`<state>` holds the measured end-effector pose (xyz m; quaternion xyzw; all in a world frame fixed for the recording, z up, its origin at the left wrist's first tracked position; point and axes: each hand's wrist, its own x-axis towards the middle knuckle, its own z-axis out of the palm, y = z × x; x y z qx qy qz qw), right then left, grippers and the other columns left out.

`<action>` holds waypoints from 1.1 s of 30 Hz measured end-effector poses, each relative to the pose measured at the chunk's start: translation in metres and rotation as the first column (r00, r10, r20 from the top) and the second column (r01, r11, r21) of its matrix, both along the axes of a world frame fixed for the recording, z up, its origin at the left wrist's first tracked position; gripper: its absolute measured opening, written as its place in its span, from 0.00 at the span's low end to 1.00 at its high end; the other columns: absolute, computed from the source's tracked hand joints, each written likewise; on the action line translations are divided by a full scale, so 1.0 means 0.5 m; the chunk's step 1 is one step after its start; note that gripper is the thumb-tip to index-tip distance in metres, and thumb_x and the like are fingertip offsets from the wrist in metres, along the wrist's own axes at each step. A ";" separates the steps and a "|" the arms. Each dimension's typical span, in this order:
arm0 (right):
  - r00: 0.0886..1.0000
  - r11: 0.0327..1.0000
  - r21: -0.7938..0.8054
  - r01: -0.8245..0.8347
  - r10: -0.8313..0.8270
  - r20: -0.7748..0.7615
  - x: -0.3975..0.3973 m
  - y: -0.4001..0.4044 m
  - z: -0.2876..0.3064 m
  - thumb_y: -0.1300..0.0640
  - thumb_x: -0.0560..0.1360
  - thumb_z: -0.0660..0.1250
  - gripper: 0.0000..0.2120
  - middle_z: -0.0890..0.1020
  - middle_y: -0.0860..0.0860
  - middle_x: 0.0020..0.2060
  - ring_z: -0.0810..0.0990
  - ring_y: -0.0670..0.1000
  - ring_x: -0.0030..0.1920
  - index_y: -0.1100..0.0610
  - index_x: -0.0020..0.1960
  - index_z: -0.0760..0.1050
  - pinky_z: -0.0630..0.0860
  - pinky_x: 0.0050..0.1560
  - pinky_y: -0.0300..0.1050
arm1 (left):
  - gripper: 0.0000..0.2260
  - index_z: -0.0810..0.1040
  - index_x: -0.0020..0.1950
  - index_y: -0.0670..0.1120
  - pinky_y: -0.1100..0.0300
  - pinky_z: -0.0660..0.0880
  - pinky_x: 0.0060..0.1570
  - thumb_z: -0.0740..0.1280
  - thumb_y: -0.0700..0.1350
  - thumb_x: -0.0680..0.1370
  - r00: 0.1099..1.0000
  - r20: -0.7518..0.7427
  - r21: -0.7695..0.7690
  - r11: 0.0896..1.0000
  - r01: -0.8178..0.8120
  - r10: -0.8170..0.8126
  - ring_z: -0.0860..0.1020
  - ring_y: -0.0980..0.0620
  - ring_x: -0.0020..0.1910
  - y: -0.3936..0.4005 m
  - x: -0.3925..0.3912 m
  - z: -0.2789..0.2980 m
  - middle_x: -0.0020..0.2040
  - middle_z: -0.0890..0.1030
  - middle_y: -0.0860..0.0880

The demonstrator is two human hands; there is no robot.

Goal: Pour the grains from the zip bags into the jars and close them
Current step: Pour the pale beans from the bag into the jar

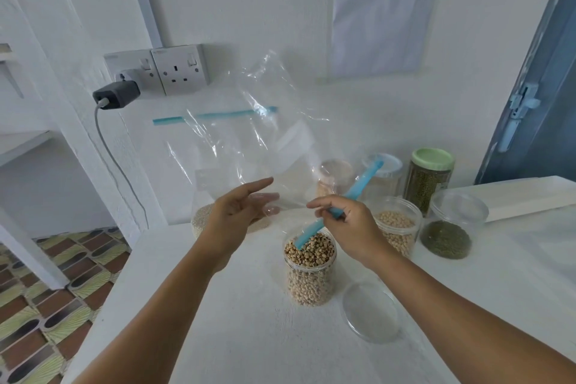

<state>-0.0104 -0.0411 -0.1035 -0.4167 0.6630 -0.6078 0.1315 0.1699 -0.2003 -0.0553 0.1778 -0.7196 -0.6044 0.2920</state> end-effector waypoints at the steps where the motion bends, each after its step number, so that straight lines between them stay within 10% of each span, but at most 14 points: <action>1: 1.000 1.000 0.000 0.001 -0.001 0.008 0.001 -0.001 0.001 0.68 0.81 0.67 0.20 0.86 0.41 0.48 0.84 0.44 0.54 0.43 0.52 0.85 0.80 0.60 0.38 | 0.15 0.80 0.69 0.48 0.59 0.80 0.59 0.63 0.37 0.85 1.000 -0.003 0.020 1.000 -0.006 0.006 0.85 0.46 0.57 -0.002 0.001 -0.001 0.59 0.87 0.48; 17: 0.981 0.999 -0.041 0.018 -0.010 0.192 0.007 0.012 0.073 0.69 0.80 0.60 0.29 0.81 0.30 0.58 0.79 0.43 0.59 0.36 0.60 0.84 0.78 0.62 0.44 | 0.23 0.71 0.75 0.64 0.49 0.78 0.66 0.68 0.45 0.83 0.947 0.309 -0.091 0.988 0.126 -0.092 0.87 0.46 0.53 0.008 0.049 0.033 0.57 0.85 0.41; 21: 0.983 0.998 -0.046 -0.034 0.042 0.180 -0.007 0.011 0.110 0.71 0.79 0.59 0.29 0.84 0.32 0.57 0.78 0.37 0.64 0.40 0.59 0.84 0.75 0.64 0.43 | 0.21 0.74 0.70 0.72 0.53 0.79 0.65 0.69 0.57 0.79 0.819 0.554 -0.206 0.928 0.310 -0.150 0.85 0.53 0.58 -0.017 0.087 0.119 0.66 0.82 0.58; 25: 0.980 0.995 -0.045 -0.095 0.101 0.170 -0.008 0.002 0.115 0.74 0.78 0.59 0.29 0.86 0.39 0.58 0.77 0.40 0.67 0.44 0.59 0.85 0.74 0.63 0.40 | 0.16 0.78 0.63 0.75 0.60 0.70 0.65 0.68 0.65 0.75 0.746 0.664 -0.386 0.833 0.397 -0.048 0.74 0.65 0.65 -0.019 0.089 0.201 0.66 0.76 0.67; 33: 0.986 0.987 0.010 -0.161 0.160 0.042 -0.007 0.006 0.169 0.74 0.77 0.57 0.26 0.88 0.41 0.48 0.78 0.35 0.43 0.49 0.48 0.88 0.71 0.48 0.29 | 0.15 0.81 0.56 0.75 0.36 0.47 0.79 0.67 0.71 0.71 0.835 0.541 -0.642 0.690 0.335 0.098 0.46 0.50 0.83 0.001 0.007 0.277 0.85 0.54 0.55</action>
